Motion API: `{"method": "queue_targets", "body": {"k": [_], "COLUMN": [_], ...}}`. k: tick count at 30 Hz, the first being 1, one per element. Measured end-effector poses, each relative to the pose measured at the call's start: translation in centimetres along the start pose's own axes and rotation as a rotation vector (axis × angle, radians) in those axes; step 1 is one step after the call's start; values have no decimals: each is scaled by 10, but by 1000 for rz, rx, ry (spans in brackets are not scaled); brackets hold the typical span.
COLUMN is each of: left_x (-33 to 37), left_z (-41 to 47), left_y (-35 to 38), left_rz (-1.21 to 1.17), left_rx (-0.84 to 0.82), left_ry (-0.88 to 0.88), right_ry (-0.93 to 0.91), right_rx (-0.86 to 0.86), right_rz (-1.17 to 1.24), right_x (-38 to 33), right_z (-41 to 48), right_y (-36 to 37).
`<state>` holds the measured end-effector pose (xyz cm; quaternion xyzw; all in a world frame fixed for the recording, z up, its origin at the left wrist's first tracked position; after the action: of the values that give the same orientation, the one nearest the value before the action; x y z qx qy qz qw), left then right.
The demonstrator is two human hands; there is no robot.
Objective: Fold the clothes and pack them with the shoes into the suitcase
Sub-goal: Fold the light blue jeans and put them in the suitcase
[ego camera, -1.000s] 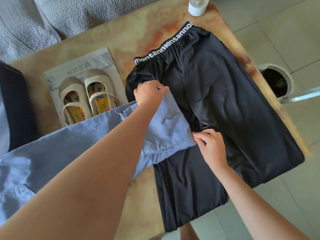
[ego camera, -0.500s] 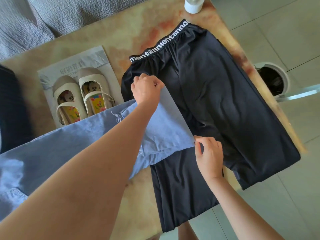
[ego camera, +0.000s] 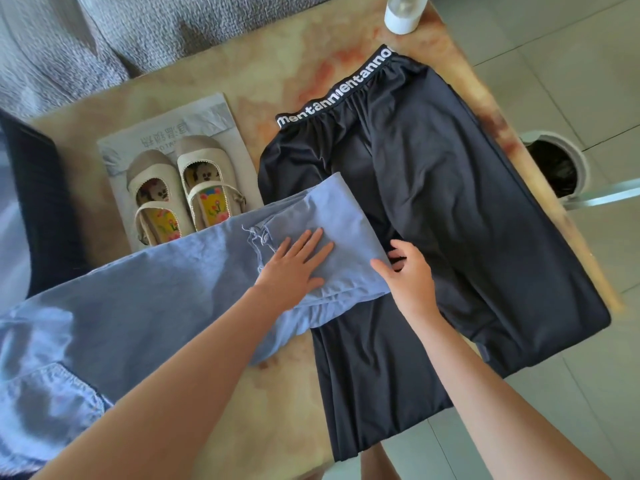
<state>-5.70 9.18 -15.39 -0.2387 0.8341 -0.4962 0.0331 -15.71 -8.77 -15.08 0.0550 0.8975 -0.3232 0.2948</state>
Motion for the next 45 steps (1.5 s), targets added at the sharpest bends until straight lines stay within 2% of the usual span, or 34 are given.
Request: {"method": "queue_targets", "body": {"k": [3, 7, 11, 15, 17, 20, 23, 25, 27, 30, 35, 39, 43, 45], "left_x": [-4, 2, 3, -5, -9, -17, -27, -34, -39, -50, -74, -82, -85, -84], "left_z": [2, -20, -52, -89, -105, -128, -155, -168, -179, -193, -207, -212, -216, -219], "left_y": [-8, -15, 1, -8, -18, -29, -31, -32, -31, -26, -19, -9, -6, -6], "left_rz": [5, -234, -481, -1072, -1251, -1690, -1875, -1940, -1948, -1859, -1196, -1171, -1198, -1079], "left_rx": [29, 279, 335, 610, 703, 842, 896, 904, 892, 910, 942, 980, 977, 959], "left_ry": [-29, -151, -238, -425, -498, -603, -656, -672, -708, -750, -884, -924, -933, -953], "right_ry": [16, 127, 108, 0, -66, -198, -392, -571, -690, -716, -723, -823, -743, -723], "right_rx": [41, -66, -125, -101, -145, -235, -281, -237, -155, -110, -168, -167, -87, -69], "right_rz": [8, 146, 327, 477, 554, 576, 466, 302, 156, 59, -137, -357, -470, -477], "right_x": [-2, 0, -16, -47, -58, -67, -69, -68, -63, -59, -51, -29, -1, 9], "right_z": [1, -5, -27, -79, -107, -145, -178, -196, -210, -222, -228, -226, -201, -193], "right_y": [1, 1, -6, -8, 0, 24, 59, 84, 108, 140, 177, 182, 165, 159]}}
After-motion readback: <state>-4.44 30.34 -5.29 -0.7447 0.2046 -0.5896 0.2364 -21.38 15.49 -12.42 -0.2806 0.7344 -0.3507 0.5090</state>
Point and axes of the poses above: each hand's wrist, its own z-axis towards the middle knuckle, its own y-axis out of the palm, x = y × z, the point moved 4 cm from there along z, towards the middle knuckle, and after that the axes turned 12 degrees about y, right-handed, at the moved point
